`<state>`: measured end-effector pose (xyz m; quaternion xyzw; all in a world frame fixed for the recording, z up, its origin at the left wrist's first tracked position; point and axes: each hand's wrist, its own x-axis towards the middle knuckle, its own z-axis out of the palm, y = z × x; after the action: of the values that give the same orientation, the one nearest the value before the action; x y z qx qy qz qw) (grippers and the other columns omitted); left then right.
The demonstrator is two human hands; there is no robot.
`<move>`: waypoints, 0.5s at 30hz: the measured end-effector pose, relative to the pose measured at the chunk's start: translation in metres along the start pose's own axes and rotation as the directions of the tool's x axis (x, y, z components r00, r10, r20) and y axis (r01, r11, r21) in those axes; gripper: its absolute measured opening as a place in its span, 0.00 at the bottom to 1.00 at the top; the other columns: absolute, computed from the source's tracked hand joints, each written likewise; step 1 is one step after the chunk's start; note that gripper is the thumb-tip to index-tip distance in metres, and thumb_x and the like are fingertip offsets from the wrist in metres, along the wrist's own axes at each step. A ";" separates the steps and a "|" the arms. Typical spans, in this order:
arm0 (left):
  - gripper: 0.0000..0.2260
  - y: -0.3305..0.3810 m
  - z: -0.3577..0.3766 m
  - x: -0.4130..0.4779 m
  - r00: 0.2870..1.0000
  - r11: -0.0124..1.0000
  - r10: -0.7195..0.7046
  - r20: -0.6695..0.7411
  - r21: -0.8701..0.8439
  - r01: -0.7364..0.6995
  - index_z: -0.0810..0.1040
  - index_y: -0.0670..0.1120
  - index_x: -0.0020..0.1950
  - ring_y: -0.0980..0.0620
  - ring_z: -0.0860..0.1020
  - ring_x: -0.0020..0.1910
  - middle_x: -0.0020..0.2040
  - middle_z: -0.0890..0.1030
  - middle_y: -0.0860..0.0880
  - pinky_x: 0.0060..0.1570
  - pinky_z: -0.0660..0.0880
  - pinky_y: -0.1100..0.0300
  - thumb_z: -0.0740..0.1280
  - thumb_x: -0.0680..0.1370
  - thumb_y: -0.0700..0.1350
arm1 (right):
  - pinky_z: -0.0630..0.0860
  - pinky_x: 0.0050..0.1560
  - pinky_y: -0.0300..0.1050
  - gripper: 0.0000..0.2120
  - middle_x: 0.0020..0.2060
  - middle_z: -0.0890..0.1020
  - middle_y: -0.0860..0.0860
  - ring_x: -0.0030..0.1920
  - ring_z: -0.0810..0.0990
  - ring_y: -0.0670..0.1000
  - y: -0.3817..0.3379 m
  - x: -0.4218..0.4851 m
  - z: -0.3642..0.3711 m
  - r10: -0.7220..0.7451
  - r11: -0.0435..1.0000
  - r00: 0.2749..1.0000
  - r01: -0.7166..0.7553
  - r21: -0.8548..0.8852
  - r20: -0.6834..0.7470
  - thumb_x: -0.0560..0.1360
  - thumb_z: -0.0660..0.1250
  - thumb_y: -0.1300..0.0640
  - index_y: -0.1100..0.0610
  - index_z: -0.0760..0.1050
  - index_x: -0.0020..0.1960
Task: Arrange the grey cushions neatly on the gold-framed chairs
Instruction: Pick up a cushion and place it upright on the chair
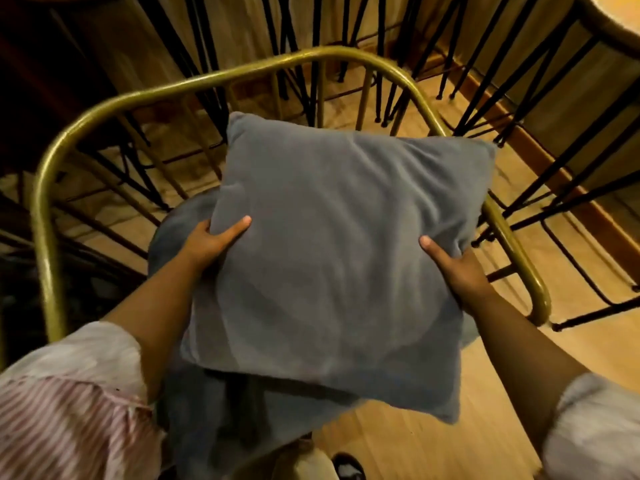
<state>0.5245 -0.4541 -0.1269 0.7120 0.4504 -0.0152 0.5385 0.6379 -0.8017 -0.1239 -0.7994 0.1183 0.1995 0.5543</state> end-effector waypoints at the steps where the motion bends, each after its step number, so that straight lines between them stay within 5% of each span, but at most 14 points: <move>1: 0.34 -0.004 -0.013 -0.009 1.000 1.000 -0.011 0.001 -0.003 0.011 0.67 0.43 0.72 0.40 0.71 0.68 0.71 0.71 0.43 0.64 0.69 0.50 0.70 0.71 0.57 | 0.69 0.54 0.45 0.40 0.72 0.70 0.50 0.68 0.72 0.55 -0.008 0.002 0.002 0.003 1.000 0.999 -0.002 -0.026 0.052 0.67 0.72 0.42 0.51 0.61 0.74; 4: 0.41 -0.024 -0.038 -0.036 0.993 0.994 -0.104 0.050 -0.009 0.105 0.66 0.44 0.73 0.40 0.71 0.68 0.72 0.70 0.44 0.65 0.70 0.47 0.73 0.66 0.60 | 0.69 0.55 0.45 0.41 0.70 0.71 0.48 0.68 0.72 0.54 -0.027 0.004 0.013 0.034 0.994 0.986 -0.016 -0.108 0.162 0.67 0.72 0.40 0.52 0.61 0.75; 8: 0.37 -0.060 -0.041 -0.065 0.985 0.978 -0.175 -0.013 -0.121 0.172 0.65 0.44 0.73 0.41 0.72 0.67 0.71 0.71 0.44 0.62 0.72 0.50 0.74 0.69 0.53 | 0.70 0.55 0.49 0.44 0.72 0.70 0.52 0.69 0.71 0.58 -0.031 0.013 0.031 0.091 0.982 0.964 -0.045 -0.183 0.249 0.65 0.72 0.37 0.53 0.61 0.75; 12: 0.49 -0.086 -0.034 -0.081 0.969 0.944 -0.249 0.006 -0.221 0.244 0.63 0.44 0.74 0.40 0.71 0.68 0.72 0.69 0.44 0.65 0.71 0.44 0.78 0.59 0.59 | 0.71 0.54 0.50 0.42 0.72 0.70 0.52 0.68 0.72 0.59 -0.027 0.025 0.046 0.091 0.968 0.955 -0.018 -0.252 0.281 0.67 0.72 0.38 0.53 0.61 0.75; 15: 0.43 -0.104 -0.030 -0.080 0.961 0.933 -0.277 0.007 -0.239 0.270 0.64 0.44 0.74 0.40 0.71 0.68 0.72 0.70 0.43 0.66 0.71 0.42 0.77 0.64 0.56 | 0.71 0.60 0.52 0.45 0.72 0.69 0.52 0.69 0.71 0.59 -0.021 0.033 0.051 0.105 0.957 0.954 -0.020 -0.288 0.282 0.64 0.73 0.37 0.52 0.60 0.75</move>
<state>0.3947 -0.4789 -0.1515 0.5729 0.5509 -0.0263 0.6063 0.6668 -0.7459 -0.1366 -0.8273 0.0304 0.3485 0.4395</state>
